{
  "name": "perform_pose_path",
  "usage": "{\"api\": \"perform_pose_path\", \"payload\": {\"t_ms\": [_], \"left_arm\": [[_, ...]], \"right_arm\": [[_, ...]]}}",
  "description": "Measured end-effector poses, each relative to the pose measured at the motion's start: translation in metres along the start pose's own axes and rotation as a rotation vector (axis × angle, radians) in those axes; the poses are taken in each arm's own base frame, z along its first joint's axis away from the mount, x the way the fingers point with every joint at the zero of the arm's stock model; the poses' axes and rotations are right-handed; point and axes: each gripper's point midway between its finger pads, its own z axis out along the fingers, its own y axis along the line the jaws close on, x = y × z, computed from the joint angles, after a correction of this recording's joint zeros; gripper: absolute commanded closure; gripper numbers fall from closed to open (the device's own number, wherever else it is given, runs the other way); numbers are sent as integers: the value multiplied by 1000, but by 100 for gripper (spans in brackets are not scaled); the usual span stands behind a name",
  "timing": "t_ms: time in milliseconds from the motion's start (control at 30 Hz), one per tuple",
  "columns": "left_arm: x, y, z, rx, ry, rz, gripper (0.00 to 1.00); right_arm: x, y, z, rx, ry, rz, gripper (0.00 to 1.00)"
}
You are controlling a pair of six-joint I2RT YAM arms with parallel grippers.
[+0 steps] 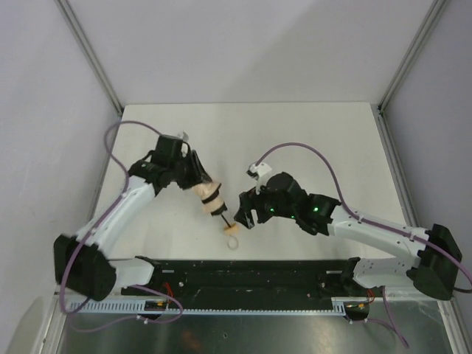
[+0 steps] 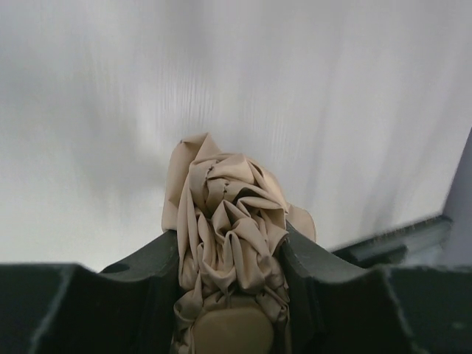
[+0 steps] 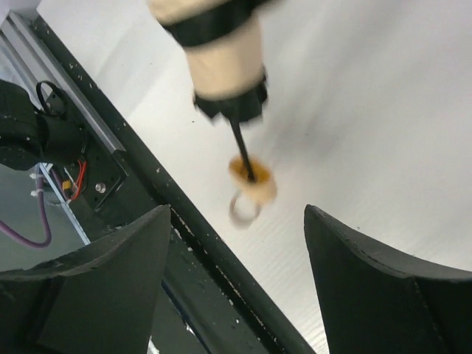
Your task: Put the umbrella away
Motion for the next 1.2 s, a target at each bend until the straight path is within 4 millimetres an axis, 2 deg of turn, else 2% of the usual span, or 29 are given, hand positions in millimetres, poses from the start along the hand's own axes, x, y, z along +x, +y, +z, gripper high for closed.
{"api": "perform_pose_path", "payload": {"t_ms": [67, 167, 233, 267, 333, 400, 467, 633, 700, 800, 900, 1000, 1100, 1200], "left_arm": [[-28, -13, -26, 21, -185, 111, 100], [-55, -35, -74, 55, -451, 261, 100], [-64, -53, -104, 97, -606, 340, 100], [-65, -61, -112, 115, -669, 372, 100], [-61, -69, -115, 132, -759, 428, 100], [-48, -69, -98, 133, -796, 480, 100], [-32, -60, -70, 101, -777, 521, 100], [18, -13, 24, -111, -624, 661, 100], [26, -12, 34, -136, -621, 681, 100], [26, -16, 35, -133, -645, 658, 100], [24, -14, 34, -130, -603, 637, 100], [10, -14, 27, -131, -529, 600, 100], [-22, -15, 13, -109, -465, 535, 100], [-72, -11, -1, -88, -414, 469, 100]], "right_arm": [[0, -9, -10, 15, -7, 29, 23], [-9, -20, -33, 31, -63, 69, 23], [-22, -26, -51, 33, -127, 91, 23], [-28, -28, -60, 33, -158, 102, 23], [-41, -34, -78, 34, -228, 122, 23], [-51, -40, -93, 37, -287, 139, 23], [-52, -45, -100, 42, -310, 154, 23], [-33, -54, -95, 46, -274, 184, 23], [-20, -57, -90, 48, -241, 197, 23], [-10, -59, -88, 49, -216, 208, 23], [-8, -59, -90, 44, -218, 208, 23], [-10, -56, -93, 31, -224, 205, 23], [-9, -54, -93, 19, -219, 203, 23], [-7, -51, -93, 7, -209, 199, 23]]}}
